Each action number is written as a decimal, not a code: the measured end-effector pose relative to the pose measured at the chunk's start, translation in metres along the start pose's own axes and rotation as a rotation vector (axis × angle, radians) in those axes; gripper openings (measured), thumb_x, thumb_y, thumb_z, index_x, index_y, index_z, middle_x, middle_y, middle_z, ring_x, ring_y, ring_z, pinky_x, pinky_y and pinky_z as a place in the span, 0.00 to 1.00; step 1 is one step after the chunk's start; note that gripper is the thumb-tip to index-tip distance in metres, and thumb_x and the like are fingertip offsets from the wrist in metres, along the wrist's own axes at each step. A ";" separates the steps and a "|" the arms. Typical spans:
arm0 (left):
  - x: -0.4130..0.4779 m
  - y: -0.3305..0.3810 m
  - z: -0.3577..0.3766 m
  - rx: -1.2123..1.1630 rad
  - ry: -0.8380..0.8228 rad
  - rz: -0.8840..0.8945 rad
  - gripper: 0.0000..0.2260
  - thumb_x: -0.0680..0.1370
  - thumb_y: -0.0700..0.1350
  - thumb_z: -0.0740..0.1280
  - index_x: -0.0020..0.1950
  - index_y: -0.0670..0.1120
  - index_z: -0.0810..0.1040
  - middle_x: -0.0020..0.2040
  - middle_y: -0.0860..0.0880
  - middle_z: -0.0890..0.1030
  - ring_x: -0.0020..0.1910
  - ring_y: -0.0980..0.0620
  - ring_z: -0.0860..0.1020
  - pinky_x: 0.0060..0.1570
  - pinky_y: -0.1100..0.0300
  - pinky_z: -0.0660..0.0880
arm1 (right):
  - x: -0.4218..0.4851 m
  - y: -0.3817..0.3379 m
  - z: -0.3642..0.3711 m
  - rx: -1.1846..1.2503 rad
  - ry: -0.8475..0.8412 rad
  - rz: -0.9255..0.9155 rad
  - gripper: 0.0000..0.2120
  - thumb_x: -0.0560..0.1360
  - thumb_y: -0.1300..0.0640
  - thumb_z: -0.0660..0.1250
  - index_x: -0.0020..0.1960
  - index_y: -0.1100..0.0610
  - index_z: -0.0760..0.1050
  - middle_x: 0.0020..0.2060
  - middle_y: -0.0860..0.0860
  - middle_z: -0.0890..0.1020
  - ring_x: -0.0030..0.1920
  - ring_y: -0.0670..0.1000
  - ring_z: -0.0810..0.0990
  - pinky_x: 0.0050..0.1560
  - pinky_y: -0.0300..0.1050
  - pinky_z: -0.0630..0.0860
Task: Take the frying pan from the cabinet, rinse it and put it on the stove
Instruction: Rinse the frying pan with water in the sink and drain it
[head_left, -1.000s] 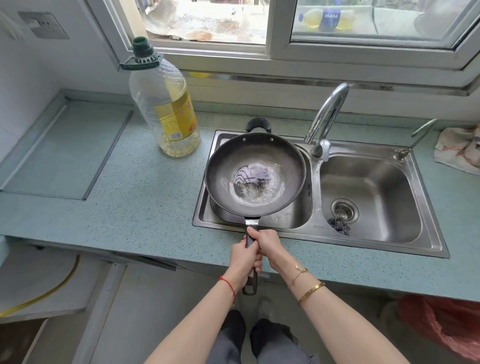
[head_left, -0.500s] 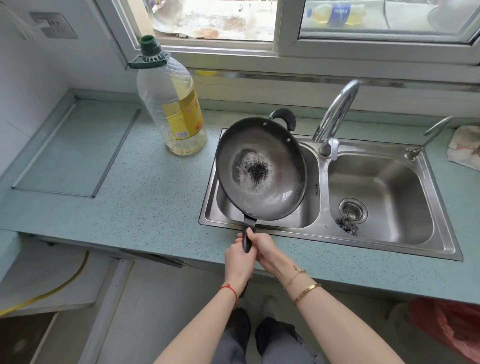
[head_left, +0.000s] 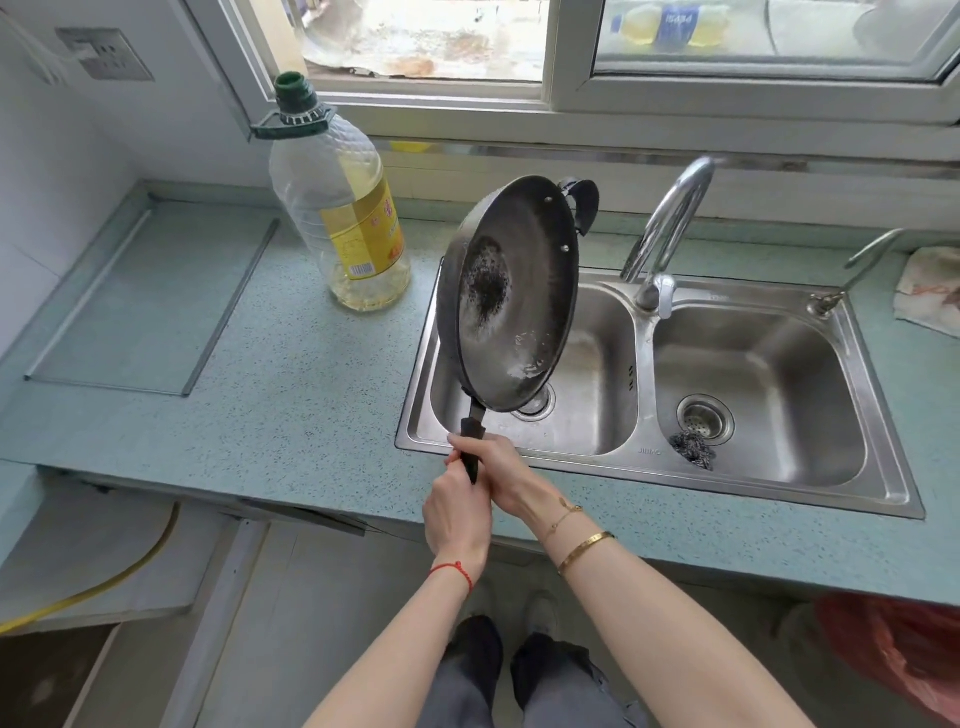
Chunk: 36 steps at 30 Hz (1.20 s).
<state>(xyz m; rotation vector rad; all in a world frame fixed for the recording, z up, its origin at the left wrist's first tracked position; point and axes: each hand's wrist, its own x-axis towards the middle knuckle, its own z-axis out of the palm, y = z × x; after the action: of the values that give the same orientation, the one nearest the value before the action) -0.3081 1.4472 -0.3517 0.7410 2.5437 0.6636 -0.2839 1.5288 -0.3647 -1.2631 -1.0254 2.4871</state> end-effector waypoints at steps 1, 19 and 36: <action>0.000 0.000 -0.001 0.023 0.013 0.003 0.15 0.82 0.50 0.59 0.64 0.44 0.73 0.48 0.39 0.84 0.50 0.35 0.81 0.45 0.48 0.74 | 0.000 -0.001 0.002 0.022 -0.011 0.005 0.07 0.75 0.62 0.71 0.39 0.59 0.77 0.32 0.53 0.79 0.38 0.51 0.77 0.46 0.45 0.73; -0.010 -0.007 -0.015 0.033 0.140 -0.075 0.14 0.81 0.52 0.60 0.62 0.47 0.78 0.49 0.41 0.85 0.51 0.37 0.82 0.49 0.49 0.74 | -0.007 -0.007 0.015 -0.011 -0.239 0.077 0.07 0.79 0.63 0.64 0.41 0.58 0.72 0.30 0.52 0.74 0.43 0.50 0.79 0.48 0.38 0.76; -0.004 -0.019 0.001 -0.532 -0.307 -0.135 0.08 0.75 0.48 0.65 0.52 0.48 0.73 0.33 0.49 0.77 0.29 0.50 0.75 0.32 0.52 0.73 | 0.009 0.008 -0.001 -0.029 -0.081 0.126 0.22 0.79 0.58 0.63 0.27 0.53 0.63 0.21 0.47 0.64 0.33 0.47 0.75 0.40 0.42 0.69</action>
<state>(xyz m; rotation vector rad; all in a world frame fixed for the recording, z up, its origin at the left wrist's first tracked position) -0.3117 1.4314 -0.3619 0.4382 1.9875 1.0319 -0.2874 1.5272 -0.3768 -1.2823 -1.0341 2.6468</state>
